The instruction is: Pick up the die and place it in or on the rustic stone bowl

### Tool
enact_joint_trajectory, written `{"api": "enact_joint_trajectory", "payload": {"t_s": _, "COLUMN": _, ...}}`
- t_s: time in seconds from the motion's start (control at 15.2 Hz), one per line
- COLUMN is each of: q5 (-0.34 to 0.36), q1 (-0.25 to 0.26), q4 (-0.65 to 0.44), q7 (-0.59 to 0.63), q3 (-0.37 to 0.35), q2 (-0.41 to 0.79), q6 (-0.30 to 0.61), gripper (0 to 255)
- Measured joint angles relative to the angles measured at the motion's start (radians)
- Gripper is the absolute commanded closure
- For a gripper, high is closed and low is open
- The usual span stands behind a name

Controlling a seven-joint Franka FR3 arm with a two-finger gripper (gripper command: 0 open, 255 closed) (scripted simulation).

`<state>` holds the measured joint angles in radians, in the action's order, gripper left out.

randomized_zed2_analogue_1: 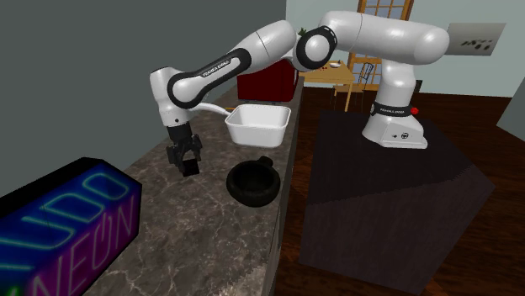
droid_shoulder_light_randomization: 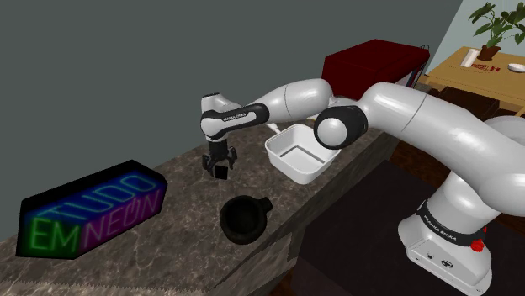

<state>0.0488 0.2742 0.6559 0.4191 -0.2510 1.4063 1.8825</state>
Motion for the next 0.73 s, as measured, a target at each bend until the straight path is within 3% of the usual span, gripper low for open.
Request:
{"api": "enact_joint_trajectory", "payload": {"t_s": 0.07, "q5": 0.0, "q1": 0.0, "q4": 0.0, "q7": 0.0, "q3": 0.0, "q2": 0.0, "q6": 0.0, "gripper": 0}}
{"api": "enact_joint_trajectory", "payload": {"t_s": 0.13, "q5": 0.0, "q1": 0.0, "q4": 0.0, "q7": 0.0, "q3": 0.0, "q2": 0.0, "q6": 0.0, "gripper": 255}}
{"api": "enact_joint_trajectory", "payload": {"t_s": 0.73, "q5": 0.0, "q1": 0.0, "q4": 0.008, "q7": 0.001, "q3": -0.001, "q2": -0.005, "q6": 0.005, "gripper": 255}}
